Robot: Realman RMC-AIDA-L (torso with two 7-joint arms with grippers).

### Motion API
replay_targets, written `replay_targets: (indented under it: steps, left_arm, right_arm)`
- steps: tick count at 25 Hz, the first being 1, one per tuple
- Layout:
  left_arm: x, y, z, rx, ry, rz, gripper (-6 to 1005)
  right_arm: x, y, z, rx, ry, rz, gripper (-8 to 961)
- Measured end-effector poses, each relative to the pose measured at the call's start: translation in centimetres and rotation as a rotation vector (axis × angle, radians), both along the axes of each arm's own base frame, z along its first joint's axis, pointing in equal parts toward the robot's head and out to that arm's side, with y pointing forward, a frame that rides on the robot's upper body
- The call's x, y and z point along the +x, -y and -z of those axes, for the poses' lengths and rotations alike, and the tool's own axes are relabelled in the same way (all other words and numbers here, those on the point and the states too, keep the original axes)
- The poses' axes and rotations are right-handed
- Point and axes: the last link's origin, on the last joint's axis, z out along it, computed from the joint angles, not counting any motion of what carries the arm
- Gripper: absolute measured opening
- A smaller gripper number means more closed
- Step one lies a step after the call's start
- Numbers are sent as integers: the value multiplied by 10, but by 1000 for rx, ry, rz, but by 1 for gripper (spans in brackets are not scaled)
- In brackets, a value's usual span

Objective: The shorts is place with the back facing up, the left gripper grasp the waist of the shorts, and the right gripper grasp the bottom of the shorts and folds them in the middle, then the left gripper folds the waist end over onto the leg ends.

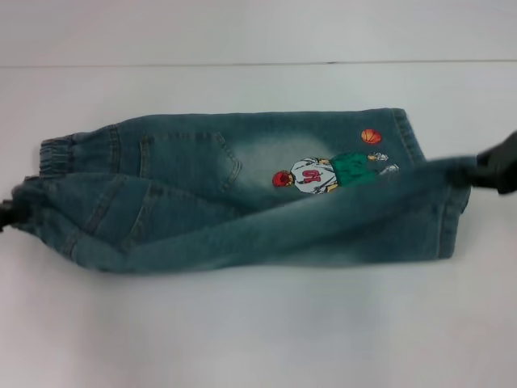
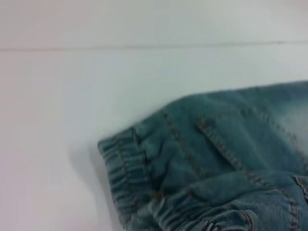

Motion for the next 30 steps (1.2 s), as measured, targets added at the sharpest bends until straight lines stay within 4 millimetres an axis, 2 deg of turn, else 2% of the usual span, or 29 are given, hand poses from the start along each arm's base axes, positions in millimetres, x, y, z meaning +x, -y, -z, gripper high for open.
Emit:
replay_targets:
  steps: [9,22,30]
  left_arm:
    - [16,-14,-11,74,1,48,73]
    - [29,-61,20,161,4,96,69]
    - [26,-74,25,212,-50,53,69]
  right_arm:
    - [-8,-26,-5,161,0,-18,12]
    - [0,-68,21,380,86,-11,11]
    - [8,-86,41,463,152,-10,12]
